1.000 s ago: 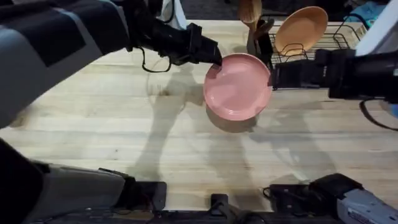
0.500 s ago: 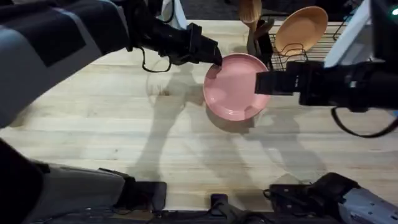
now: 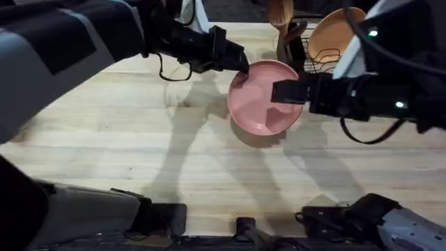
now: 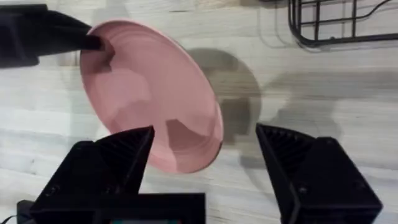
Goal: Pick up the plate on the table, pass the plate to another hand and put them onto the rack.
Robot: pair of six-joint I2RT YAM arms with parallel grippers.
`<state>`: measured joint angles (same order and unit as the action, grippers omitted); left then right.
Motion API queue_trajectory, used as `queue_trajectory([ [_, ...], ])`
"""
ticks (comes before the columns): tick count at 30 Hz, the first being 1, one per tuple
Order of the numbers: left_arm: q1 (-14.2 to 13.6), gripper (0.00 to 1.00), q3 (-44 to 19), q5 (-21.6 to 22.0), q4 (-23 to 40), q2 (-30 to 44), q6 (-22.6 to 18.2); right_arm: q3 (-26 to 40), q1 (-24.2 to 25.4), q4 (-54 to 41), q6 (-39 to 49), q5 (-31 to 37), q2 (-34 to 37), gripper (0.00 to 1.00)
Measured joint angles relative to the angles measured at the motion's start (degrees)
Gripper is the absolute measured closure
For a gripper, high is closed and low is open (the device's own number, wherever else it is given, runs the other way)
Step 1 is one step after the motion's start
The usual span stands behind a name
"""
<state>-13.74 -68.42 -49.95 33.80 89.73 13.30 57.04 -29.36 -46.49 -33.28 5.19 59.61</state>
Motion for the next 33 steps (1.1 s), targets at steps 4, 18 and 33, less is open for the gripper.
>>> queue_trajectory([
  [4,0.0,0.958,0.0,0.0,0.0,0.0,0.0,0.0,0.0,0.3,-0.2,0.0,2.4,0.004],
  [18,0.0,0.958,0.0,0.1,0.0,0.0,0.0,-0.2,-0.1,0.1,-0.8,0.1,3.4,0.801],
  [33,0.1,0.243,0.0,-0.2,-0.2,0.0,0.2,-0.3,-0.1,0.2,-1.0,0.4,3.4,0.967],
])
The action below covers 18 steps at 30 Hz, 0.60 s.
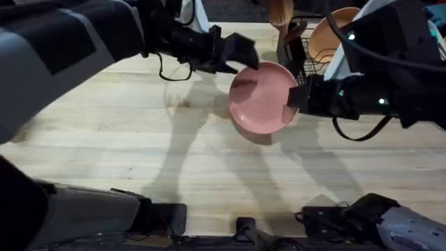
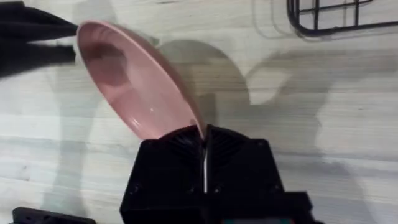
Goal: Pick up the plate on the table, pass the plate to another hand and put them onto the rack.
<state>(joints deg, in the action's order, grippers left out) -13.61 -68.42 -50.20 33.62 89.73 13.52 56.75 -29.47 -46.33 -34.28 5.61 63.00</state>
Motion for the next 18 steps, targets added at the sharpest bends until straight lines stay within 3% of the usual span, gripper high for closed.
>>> queue_trajectory([
  [1,-0.1,0.08,0.0,-0.1,0.0,0.0,0.1,0.0,0.0,0.0,0.0,0.0,0.0,0.967],
  [3,-0.1,0.012,0.0,-0.2,-0.1,0.0,0.3,0.0,0.0,0.0,0.0,0.0,0.0,0.967],
  [12,-0.1,0.006,0.0,0.8,-0.8,-0.1,0.3,0.0,0.0,-1.7,4.6,0.2,-0.1,0.969],
  [18,-0.1,0.005,0.0,4.4,-0.5,-3.7,0.4,0.2,1.1,-9.7,8.5,3.3,-4.2,0.971],
])
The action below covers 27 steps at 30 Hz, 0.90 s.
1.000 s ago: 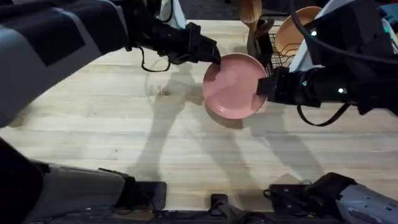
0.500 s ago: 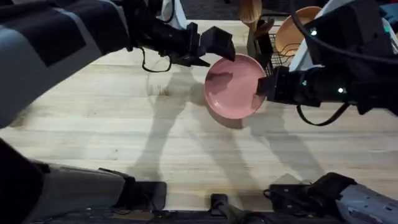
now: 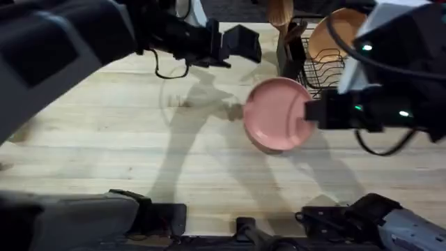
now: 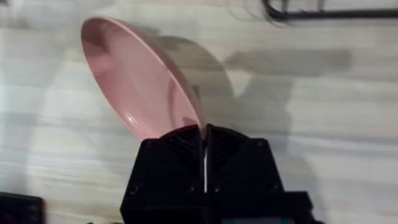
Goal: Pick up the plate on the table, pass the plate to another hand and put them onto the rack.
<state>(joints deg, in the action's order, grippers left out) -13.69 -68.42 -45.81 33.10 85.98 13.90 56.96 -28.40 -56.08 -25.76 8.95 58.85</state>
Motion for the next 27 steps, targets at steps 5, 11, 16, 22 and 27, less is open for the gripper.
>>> queue_trajectory([
  [5,0.0,0.006,0.0,2.1,-3.0,-5.0,0.0,4.2,5.4,-9.0,6.2,1.4,-3.3,0.973],
  [11,-2.2,0.006,-0.1,2.9,-4.0,-5.5,-0.3,13.5,15.2,-14.6,14.6,2.0,-5.5,0.973],
  [16,-5.9,0.006,-0.1,3.3,-6.9,-5.3,-1.9,21.4,23.8,-16.3,22.4,2.2,-5.7,0.973],
  [22,-9.5,0.006,-0.1,3.4,-8.4,-5.3,-2.6,26.7,34.0,-15.6,30.6,2.7,-5.6,0.973],
  [27,-11.7,0.006,-0.1,4.0,-8.5,-5.3,-2.7,27.4,37.3,-10.5,34.1,4.6,-5.6,0.973],
])
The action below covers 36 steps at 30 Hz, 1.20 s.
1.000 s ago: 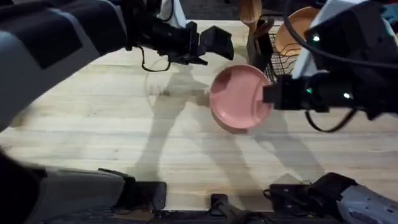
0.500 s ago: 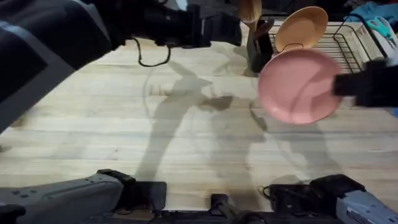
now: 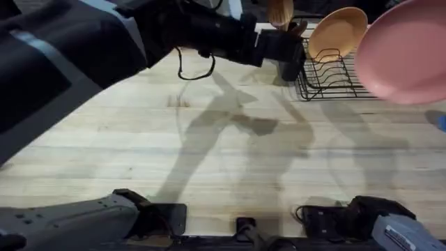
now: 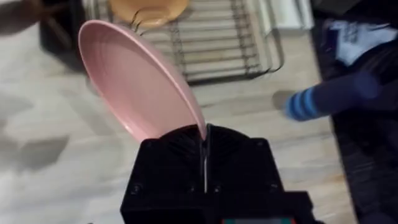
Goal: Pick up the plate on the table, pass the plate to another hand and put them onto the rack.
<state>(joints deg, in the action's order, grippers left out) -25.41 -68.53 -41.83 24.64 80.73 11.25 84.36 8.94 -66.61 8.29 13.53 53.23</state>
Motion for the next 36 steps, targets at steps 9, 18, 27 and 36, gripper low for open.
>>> queue_trajectory([
  [9,-2.3,0.006,0.0,1.2,0.0,0.0,-0.2,0.0,3.5,12.0,6.6,2.1,0.9,0.972],
  [18,-3.0,0.006,0.0,1.2,0.5,0.0,-0.2,0.0,4.9,22.0,15.8,2.3,7.0,0.971],
  [27,-3.0,0.006,0.0,1.4,7.9,0.0,-0.3,0.0,4.9,35.6,35.4,0.9,17.3,0.97],
  [36,-3.0,0.006,0.0,1.4,12.6,0.0,-0.3,0.0,5.0,37.1,57.2,-10.6,25.0,0.971],
])
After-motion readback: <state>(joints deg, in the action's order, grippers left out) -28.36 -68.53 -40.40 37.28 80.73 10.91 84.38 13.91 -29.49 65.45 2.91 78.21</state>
